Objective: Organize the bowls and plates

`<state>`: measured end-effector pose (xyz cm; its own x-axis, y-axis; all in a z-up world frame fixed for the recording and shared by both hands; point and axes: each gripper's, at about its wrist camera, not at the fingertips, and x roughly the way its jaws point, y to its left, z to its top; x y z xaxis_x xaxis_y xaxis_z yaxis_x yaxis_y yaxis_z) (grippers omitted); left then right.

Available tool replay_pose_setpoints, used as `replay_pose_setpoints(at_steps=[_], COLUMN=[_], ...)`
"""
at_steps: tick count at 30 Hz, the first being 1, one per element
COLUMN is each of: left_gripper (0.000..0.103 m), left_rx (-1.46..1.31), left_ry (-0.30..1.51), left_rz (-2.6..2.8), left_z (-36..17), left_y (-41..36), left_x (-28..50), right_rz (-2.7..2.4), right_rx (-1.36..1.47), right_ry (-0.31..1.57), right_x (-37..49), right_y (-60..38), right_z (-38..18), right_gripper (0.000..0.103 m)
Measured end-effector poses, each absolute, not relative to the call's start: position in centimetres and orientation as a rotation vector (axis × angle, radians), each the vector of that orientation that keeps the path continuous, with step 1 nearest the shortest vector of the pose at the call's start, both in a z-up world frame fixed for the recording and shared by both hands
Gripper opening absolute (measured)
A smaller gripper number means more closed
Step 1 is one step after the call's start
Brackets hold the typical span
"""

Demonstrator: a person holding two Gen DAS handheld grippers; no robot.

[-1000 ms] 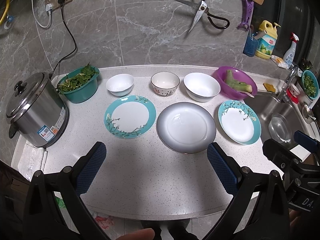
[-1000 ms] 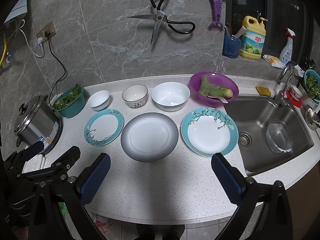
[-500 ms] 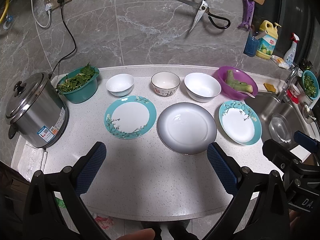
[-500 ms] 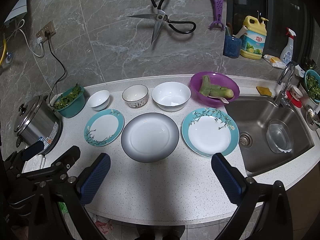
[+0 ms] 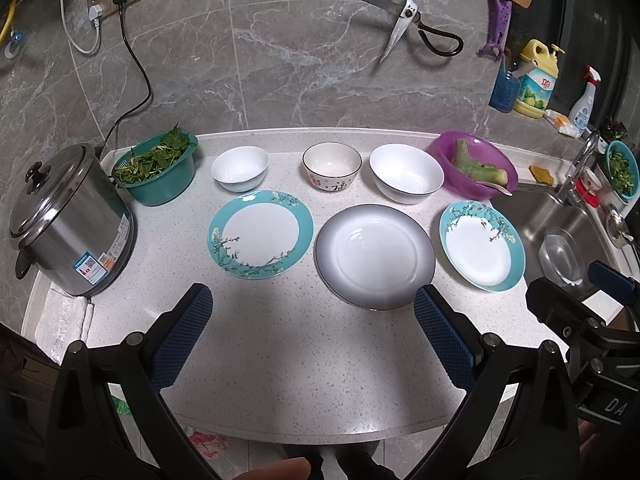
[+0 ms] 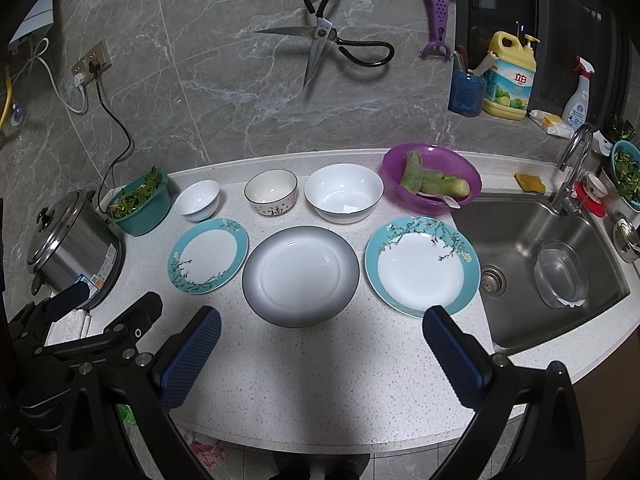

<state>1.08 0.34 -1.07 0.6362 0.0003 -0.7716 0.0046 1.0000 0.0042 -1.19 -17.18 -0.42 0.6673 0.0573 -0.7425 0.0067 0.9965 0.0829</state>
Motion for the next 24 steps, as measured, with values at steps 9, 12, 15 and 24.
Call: replay_pose_setpoints(at_steps=[9, 12, 15, 24], left_gripper=[0.102, 0.102, 0.102, 0.102], left_rx=[0.006, 0.006, 0.005, 0.004], left_ry=[0.883, 0.883, 0.886, 0.892], left_rz=[-0.003, -0.002, 0.000, 0.008], left_z=[-1.0, -1.0, -1.6, -2.3], left_y=[0.4, 0.4, 0.5, 0.3], left_x=[1.1, 1.1, 1.7, 1.9], right_rz=[0.029, 0.030, 0.031, 0.034], right_rx=[0.081, 0.081, 0.080, 0.081], right_ry=[0.842, 0.842, 0.844, 0.848], right_x=[-1.0, -0.9, -0.8, -1.0], right_y=[-17.2, -17.4, -17.3, -16.8], right_z=[-0.5, -0.3, -1.1, -1.2], right_gripper=[0.103, 0.103, 0.103, 0.103])
